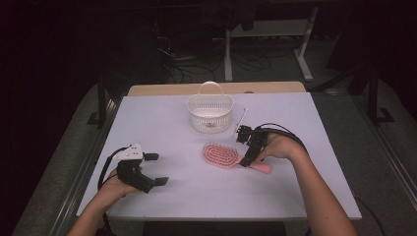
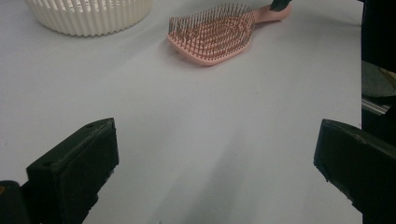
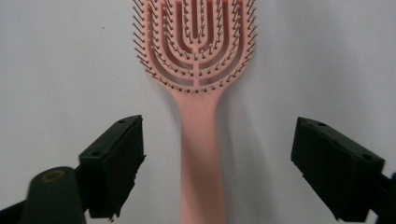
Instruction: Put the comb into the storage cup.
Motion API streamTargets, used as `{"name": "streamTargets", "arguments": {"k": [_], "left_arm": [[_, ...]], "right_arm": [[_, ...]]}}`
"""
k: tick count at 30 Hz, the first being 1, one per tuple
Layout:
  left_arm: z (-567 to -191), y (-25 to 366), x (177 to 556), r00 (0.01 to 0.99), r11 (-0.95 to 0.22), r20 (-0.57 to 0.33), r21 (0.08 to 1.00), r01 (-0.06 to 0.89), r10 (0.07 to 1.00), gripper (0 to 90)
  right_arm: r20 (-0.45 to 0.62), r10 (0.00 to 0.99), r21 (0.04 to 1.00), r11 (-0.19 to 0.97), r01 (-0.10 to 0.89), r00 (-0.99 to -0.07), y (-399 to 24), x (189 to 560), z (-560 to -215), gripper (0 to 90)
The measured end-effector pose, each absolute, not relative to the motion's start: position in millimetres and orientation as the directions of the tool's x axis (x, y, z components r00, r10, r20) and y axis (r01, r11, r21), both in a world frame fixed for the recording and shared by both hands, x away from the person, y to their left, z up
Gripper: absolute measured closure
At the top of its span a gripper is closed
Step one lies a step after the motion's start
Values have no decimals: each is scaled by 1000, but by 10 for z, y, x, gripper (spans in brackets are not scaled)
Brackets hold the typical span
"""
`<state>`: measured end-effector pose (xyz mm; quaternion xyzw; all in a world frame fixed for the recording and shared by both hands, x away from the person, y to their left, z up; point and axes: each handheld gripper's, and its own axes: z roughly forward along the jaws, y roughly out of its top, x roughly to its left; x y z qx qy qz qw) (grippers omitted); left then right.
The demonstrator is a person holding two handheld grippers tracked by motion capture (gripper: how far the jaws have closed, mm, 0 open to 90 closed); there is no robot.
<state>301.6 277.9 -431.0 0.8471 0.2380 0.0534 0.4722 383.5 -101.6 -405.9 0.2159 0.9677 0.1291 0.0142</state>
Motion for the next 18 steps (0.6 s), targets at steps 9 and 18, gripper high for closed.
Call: {"name": "streamTargets", "arguments": {"k": [9,18], "left_arm": [[-4308,2783,3018,881,-440,-133,826,352,454,0],[-4308,2781,3017,881,-440,-133,826,352,453,0]], "right_arm": [[35,407,232,885,403,-913,-993,3851,-4099,279],[48,390,194,899,392,-920,-954,3849,-4144,376]]}}
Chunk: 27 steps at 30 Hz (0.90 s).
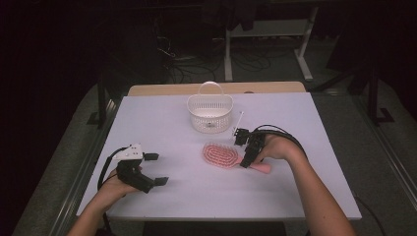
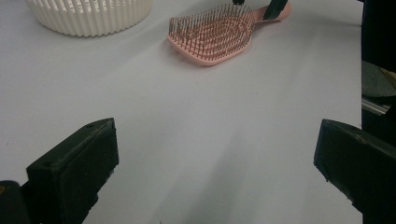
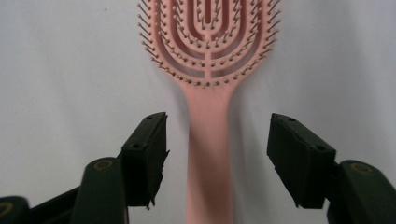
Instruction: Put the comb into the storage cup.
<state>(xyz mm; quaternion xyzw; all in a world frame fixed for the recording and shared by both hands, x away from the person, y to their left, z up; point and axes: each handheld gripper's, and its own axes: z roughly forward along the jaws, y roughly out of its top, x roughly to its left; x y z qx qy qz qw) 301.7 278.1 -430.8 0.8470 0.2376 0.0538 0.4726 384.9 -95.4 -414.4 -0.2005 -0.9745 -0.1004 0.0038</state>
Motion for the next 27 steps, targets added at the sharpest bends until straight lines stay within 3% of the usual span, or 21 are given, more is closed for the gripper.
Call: {"name": "streamTargets", "arguments": {"k": [27], "left_arm": [[-4307,2783,3017,882,-440,-133,827,350,452,0]], "right_arm": [[57,347,143,925,351,-936,-829,3882,-4281,543]]}}
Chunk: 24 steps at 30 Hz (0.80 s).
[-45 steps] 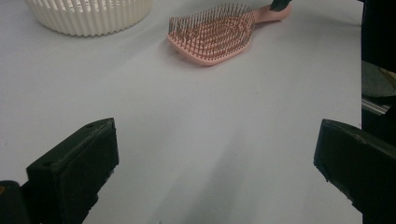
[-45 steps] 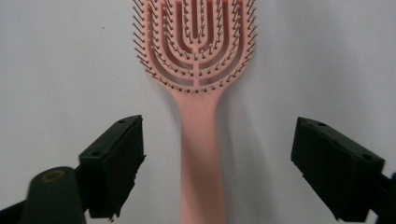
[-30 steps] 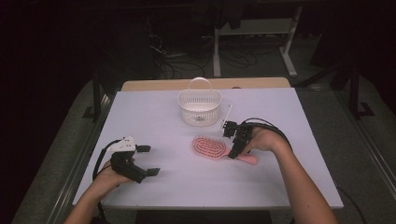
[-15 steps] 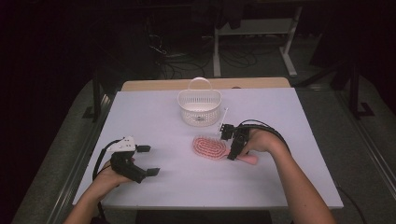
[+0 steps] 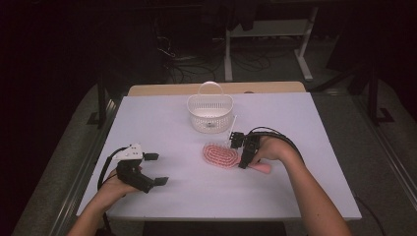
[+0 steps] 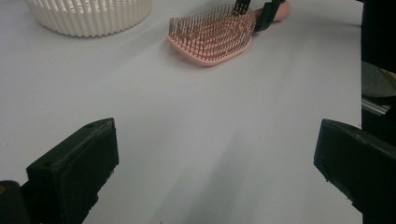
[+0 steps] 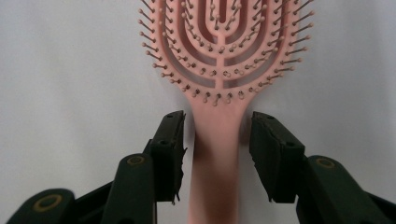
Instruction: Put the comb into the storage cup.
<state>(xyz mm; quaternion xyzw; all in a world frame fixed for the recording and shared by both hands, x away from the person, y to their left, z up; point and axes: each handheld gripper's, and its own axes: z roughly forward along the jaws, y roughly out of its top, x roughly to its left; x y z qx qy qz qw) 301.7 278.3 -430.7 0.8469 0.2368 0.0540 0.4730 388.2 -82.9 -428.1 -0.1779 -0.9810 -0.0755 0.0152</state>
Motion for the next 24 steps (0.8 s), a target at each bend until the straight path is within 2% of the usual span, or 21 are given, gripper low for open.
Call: {"name": "streamTargets", "arguments": {"k": [18,24], "left_arm": [[-4308,2783,3018,882,-440,-133,826,351,453,0],[-4308,2781,3017,882,-441,-133,826,351,453,0]], "right_arm": [[53,331,126,934,335,-942,-775,3885,-4317,657],[51,331,125,934,335,-942,-771,3886,-4320,658]]}}
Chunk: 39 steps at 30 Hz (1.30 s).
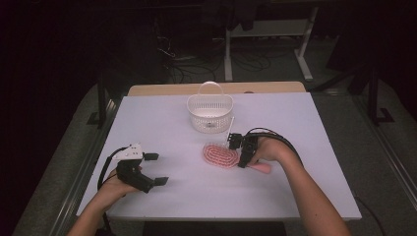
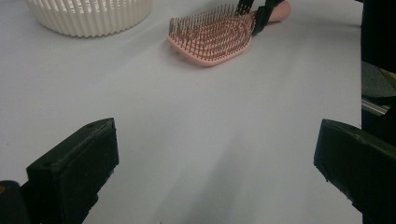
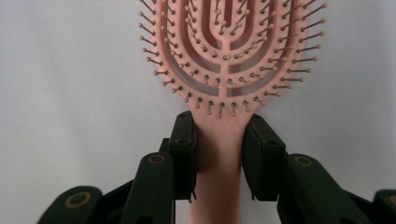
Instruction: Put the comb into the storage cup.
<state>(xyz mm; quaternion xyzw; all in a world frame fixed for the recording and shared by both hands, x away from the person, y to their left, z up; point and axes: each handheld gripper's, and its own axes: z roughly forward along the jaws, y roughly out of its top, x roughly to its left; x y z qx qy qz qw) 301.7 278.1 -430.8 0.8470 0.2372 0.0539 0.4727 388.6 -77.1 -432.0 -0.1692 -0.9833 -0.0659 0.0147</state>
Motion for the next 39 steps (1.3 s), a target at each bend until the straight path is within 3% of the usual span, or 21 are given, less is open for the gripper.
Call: {"name": "streamTargets", "arguments": {"k": [4,8,19,39], "left_arm": [[-4308,2776,3017,882,-440,-132,827,350,452,0],[-4307,2780,3015,882,-440,-133,827,351,453,0],[-4309,2780,3018,881,-438,-135,827,353,454,0],[-4308,2787,3020,881,-440,-135,825,353,453,0]], "right_arm": [[59,319,119,938,324,-946,-767,3886,-4326,620],[53,326,114,937,330,-944,-764,3896,-4324,667],[62,340,122,931,345,-938,-774,3911,-4326,688],[126,358,244,893,379,-925,-961,3941,-4300,691]]}}
